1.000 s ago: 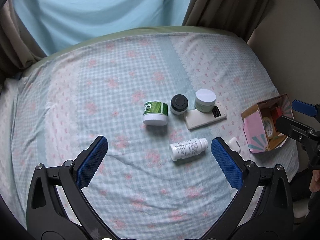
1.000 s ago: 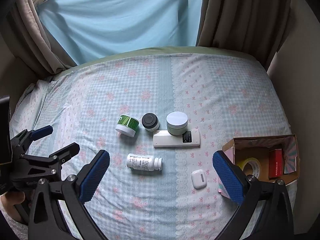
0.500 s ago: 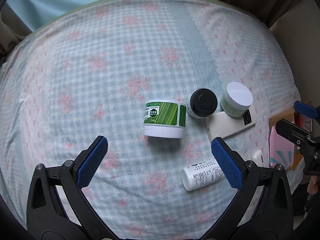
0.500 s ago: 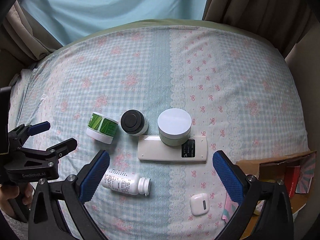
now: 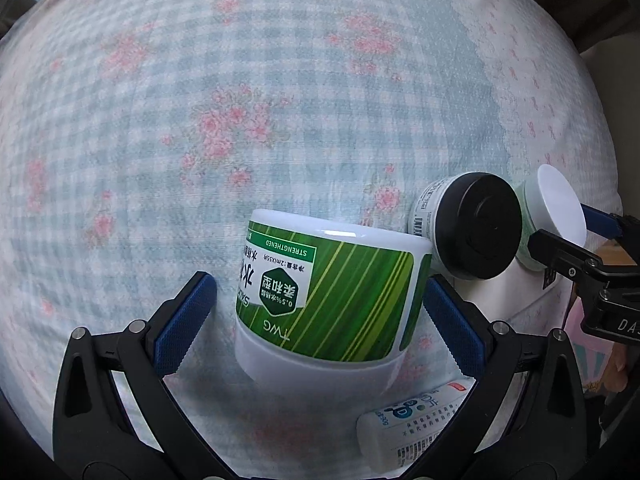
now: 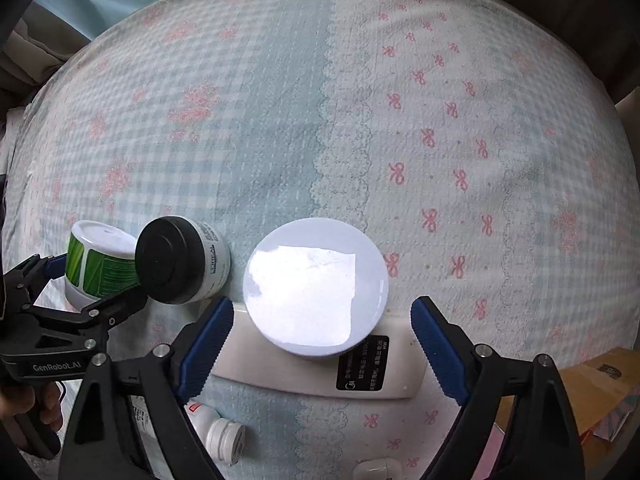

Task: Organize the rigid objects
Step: 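Grasp the green-striped jar with the left tool while the right tool grasps the pale green jar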

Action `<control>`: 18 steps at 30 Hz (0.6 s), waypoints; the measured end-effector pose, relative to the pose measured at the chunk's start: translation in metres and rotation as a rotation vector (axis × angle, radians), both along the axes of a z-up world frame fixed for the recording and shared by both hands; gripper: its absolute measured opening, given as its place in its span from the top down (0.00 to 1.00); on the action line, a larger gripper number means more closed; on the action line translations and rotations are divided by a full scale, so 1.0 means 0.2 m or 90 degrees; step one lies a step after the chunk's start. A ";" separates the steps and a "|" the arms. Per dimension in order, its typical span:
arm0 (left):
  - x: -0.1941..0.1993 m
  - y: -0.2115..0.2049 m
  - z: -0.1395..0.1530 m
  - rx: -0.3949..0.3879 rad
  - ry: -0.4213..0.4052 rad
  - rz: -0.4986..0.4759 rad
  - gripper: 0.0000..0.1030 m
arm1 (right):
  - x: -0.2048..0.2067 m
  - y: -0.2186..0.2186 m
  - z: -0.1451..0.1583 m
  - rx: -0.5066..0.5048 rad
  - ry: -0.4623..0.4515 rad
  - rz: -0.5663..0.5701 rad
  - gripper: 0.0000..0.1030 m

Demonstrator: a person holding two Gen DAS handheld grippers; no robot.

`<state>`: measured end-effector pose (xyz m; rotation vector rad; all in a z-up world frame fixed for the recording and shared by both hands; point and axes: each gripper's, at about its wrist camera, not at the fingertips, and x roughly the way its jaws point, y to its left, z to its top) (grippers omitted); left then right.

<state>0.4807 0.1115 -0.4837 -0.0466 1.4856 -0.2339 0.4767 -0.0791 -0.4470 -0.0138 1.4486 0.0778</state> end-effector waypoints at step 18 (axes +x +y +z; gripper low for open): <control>0.01 -0.11 0.05 0.009 -0.053 -0.031 0.34 | 0.05 0.01 -0.05 -0.004 0.003 -0.019 0.35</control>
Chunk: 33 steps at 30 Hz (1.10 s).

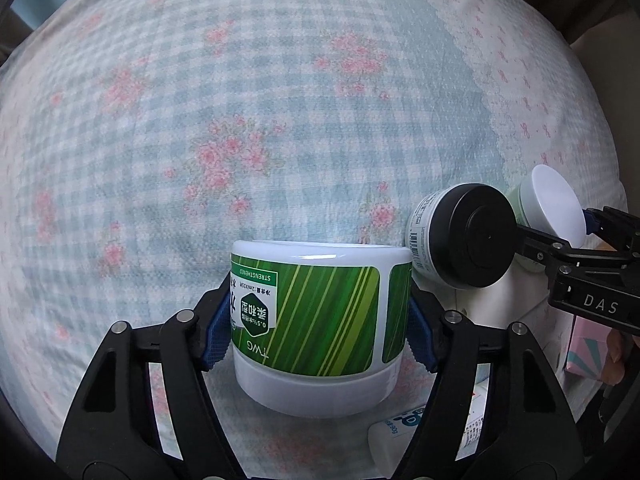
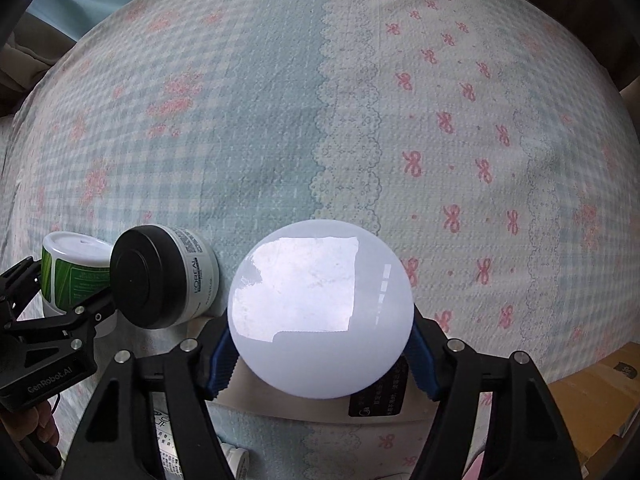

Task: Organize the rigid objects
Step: 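Grasp the green-striped jar with the left tool while the right tool grasps the pale green jar, then carry both jars into the cardboard box and release them beside the tape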

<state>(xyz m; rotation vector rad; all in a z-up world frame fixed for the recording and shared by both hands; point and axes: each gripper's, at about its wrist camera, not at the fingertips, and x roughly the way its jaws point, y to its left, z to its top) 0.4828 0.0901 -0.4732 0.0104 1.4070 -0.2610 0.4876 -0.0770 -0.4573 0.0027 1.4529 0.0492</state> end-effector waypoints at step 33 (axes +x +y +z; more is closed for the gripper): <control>-0.67 0.18 1.05 -0.083 -0.140 0.008 0.34 | -0.68 0.06 1.04 0.054 -0.154 -0.066 0.36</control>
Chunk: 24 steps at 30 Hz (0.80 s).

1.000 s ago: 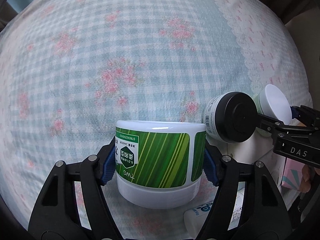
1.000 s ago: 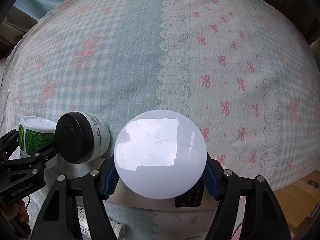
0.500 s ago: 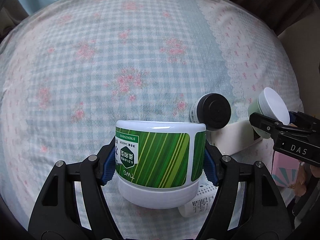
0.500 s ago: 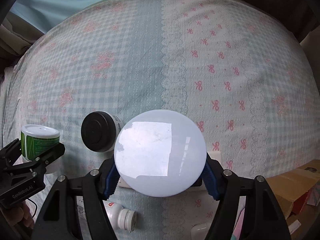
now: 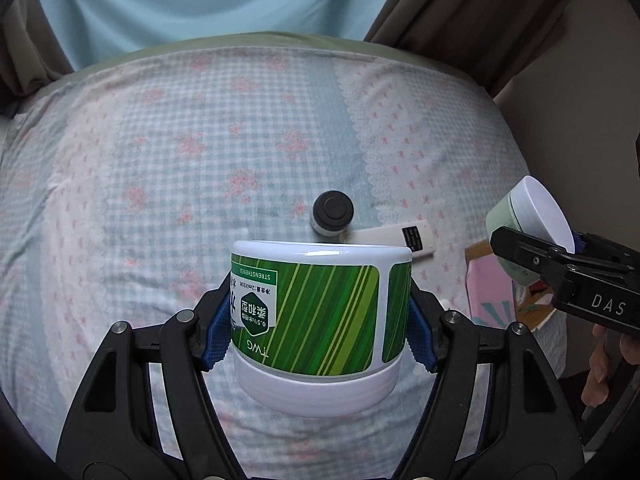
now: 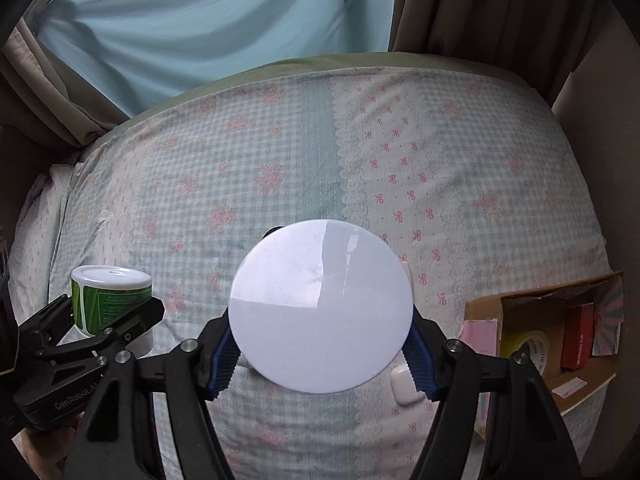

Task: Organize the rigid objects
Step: 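Carry both jars into the cardboard box and release them beside the tape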

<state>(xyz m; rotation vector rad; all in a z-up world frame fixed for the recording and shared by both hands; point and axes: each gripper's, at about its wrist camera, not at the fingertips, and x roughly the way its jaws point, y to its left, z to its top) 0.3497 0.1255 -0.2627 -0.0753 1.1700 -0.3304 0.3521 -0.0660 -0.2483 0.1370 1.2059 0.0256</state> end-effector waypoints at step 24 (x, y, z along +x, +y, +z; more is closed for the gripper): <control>-0.70 -0.82 0.47 -0.038 -0.030 -0.017 0.34 | -0.73 -0.85 0.37 0.026 -0.040 0.001 0.36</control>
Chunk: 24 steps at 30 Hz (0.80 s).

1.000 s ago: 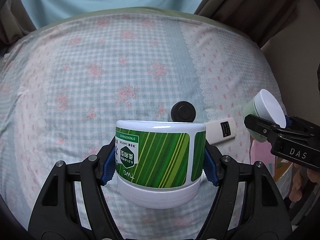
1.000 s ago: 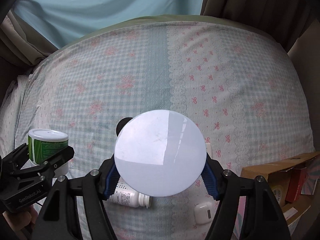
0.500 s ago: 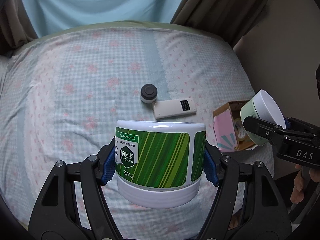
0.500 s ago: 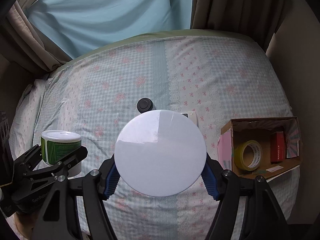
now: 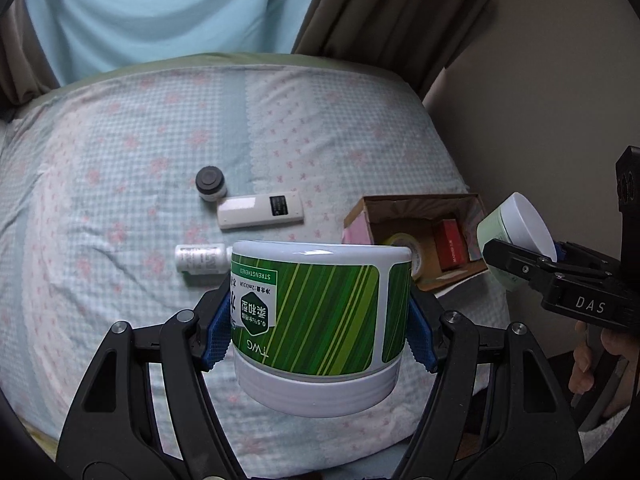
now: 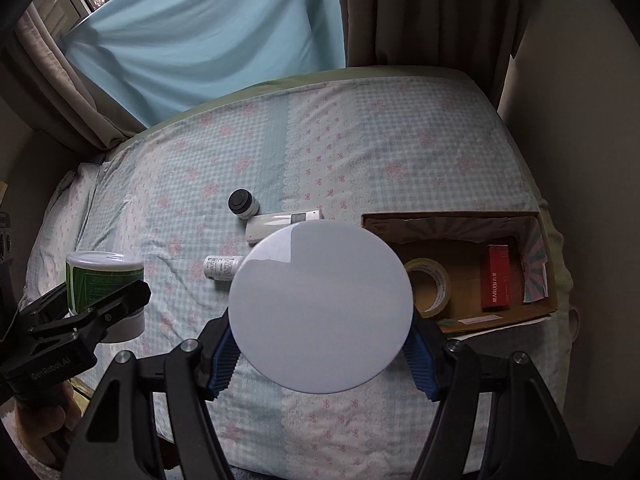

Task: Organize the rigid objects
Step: 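Carry both jars into the cardboard box and release them beside the tape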

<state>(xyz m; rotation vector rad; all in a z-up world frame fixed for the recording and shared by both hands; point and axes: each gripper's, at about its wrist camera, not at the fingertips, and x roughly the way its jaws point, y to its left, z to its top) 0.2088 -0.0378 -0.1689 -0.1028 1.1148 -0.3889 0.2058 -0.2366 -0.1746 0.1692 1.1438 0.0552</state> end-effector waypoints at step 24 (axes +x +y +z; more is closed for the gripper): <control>0.36 -1.29 -0.84 0.075 0.176 -0.109 0.34 | 0.45 -1.08 -0.74 0.101 0.125 -0.061 0.36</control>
